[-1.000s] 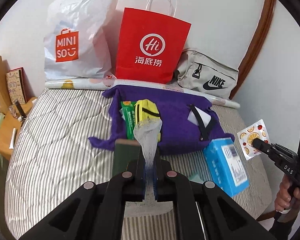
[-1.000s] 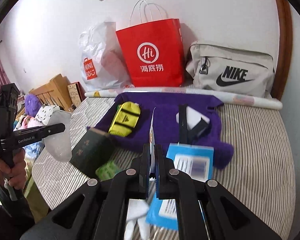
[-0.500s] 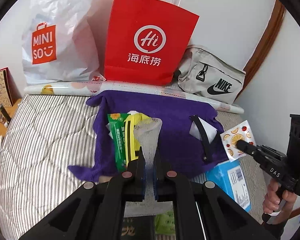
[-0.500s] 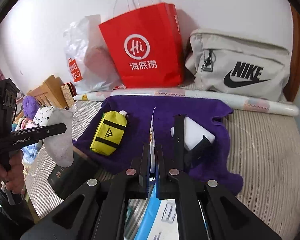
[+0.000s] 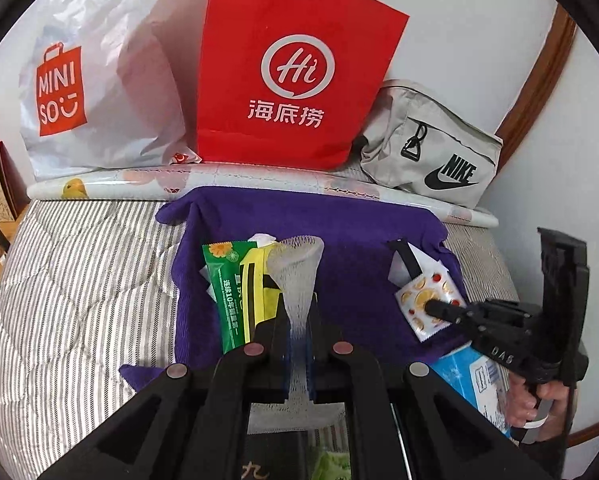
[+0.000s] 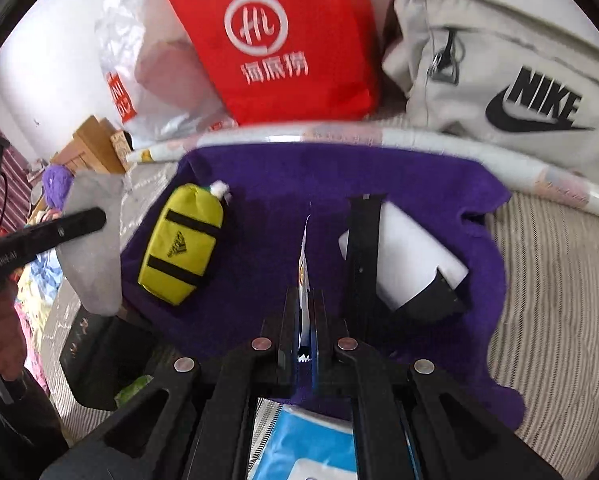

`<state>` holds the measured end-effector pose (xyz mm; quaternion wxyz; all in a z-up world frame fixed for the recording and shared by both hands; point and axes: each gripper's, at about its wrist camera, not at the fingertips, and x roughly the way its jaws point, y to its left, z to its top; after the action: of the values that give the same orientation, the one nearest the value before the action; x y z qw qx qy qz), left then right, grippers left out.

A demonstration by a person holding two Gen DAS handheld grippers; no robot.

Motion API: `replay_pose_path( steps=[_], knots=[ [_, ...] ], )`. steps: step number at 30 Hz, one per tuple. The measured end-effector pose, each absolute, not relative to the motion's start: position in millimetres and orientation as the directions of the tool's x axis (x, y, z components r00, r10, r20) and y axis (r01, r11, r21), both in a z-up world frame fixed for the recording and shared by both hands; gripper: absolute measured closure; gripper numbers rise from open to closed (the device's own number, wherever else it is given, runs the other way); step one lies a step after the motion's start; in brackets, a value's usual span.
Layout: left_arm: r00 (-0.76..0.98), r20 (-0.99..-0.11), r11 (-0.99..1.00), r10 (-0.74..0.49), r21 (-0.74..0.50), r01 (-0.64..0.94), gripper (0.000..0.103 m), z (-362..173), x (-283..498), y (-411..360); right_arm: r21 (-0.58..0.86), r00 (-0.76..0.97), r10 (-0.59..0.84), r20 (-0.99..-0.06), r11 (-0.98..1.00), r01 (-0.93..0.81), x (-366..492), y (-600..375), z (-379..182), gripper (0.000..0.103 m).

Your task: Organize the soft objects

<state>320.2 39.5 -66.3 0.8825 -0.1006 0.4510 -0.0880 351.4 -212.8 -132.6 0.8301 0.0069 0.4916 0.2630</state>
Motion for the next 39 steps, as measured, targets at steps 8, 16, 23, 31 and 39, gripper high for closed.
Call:
replay_pose_path(
  steps=[8, 16, 23, 31, 39],
  knots=[
    [0.544, -0.794, 0.959, -0.273, -0.272, 0.083, 0.097, -76.3, 347.9, 24.9, 0.269, 0.346, 0.423, -0.838, 0.871, -0.412, 362.7, -211.7, -142.7, 0.099],
    [0.502, -0.831, 0.970, -0.240, -0.221, 0.098, 0.097, -91.7, 374.6, -1.0, 0.252, 0.322, 0.397, -0.859, 0.877, -0.410, 366.2, -214.9, -149.3, 0.099],
    [0.459, -0.861, 0.975, -0.221, -0.210, 0.075, 0.097, -110.7, 385.8, -3.0, 0.247, 0.321, 0.398, -0.859, 0.873, -0.421, 369.1, -214.3, -150.1, 0.096],
    [0.443, -0.872, 0.977, -0.209, -0.203, 0.062, 0.097, -117.3, 389.1, 0.3, 0.232, 0.340, 0.392, -0.855, 0.875, -0.426, 368.9, -216.6, -144.6, 0.091],
    [0.426, -0.877, 0.973, -0.221, -0.226, 0.041, 0.066, -114.3, 386.1, 6.5, 0.239, 0.399, 0.397, -0.826, 0.889, -0.390, 366.3, -232.0, -128.6, 0.059]
  ],
)
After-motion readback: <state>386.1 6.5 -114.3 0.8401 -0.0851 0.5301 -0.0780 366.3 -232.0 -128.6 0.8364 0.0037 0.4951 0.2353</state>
